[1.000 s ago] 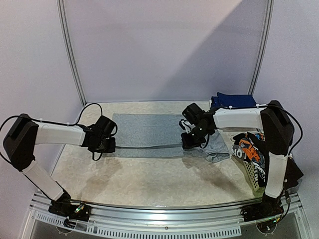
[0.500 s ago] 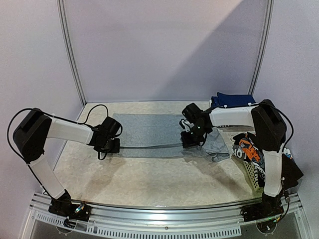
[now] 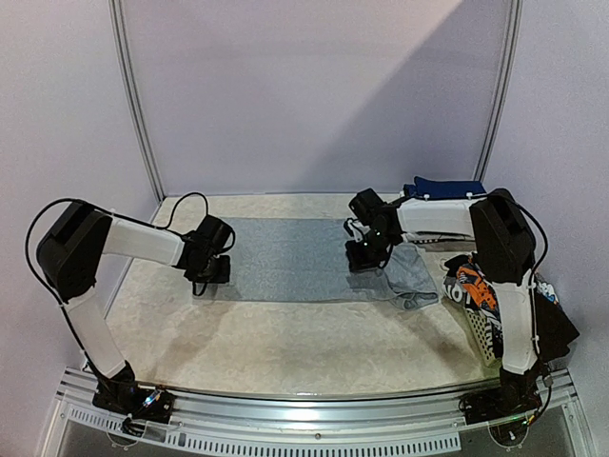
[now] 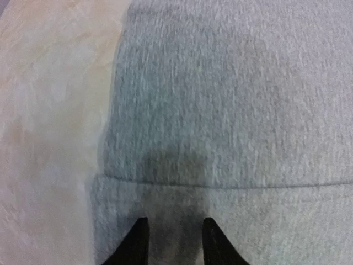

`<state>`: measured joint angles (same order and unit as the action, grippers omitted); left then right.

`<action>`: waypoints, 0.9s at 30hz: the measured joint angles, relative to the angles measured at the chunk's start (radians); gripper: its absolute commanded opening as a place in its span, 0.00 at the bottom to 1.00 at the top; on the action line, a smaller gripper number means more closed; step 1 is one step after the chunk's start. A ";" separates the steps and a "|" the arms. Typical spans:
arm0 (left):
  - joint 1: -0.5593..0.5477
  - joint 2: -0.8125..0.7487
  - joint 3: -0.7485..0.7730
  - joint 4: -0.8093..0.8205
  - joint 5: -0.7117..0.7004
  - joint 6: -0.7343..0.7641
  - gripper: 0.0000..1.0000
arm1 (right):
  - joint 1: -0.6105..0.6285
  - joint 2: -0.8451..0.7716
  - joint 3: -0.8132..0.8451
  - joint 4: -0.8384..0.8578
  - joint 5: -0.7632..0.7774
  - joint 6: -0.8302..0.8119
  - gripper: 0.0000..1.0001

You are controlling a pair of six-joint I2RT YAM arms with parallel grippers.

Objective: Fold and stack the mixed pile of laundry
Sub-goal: Smooth out the 1/3-folded tank top at the center of the board.

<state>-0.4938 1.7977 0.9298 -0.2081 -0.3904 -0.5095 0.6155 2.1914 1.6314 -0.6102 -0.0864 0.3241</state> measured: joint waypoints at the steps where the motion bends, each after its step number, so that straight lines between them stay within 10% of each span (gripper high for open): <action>1: 0.012 0.007 0.006 0.005 -0.003 0.002 0.53 | -0.007 0.012 0.017 -0.005 0.001 -0.001 0.20; 27: -0.005 -0.117 -0.128 0.034 0.085 -0.010 0.40 | -0.034 -0.308 -0.473 0.183 -0.048 0.037 0.22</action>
<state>-0.4984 1.6806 0.8021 -0.1738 -0.3054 -0.5194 0.5816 1.8835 1.1584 -0.4274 -0.1345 0.3614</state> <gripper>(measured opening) 0.409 0.222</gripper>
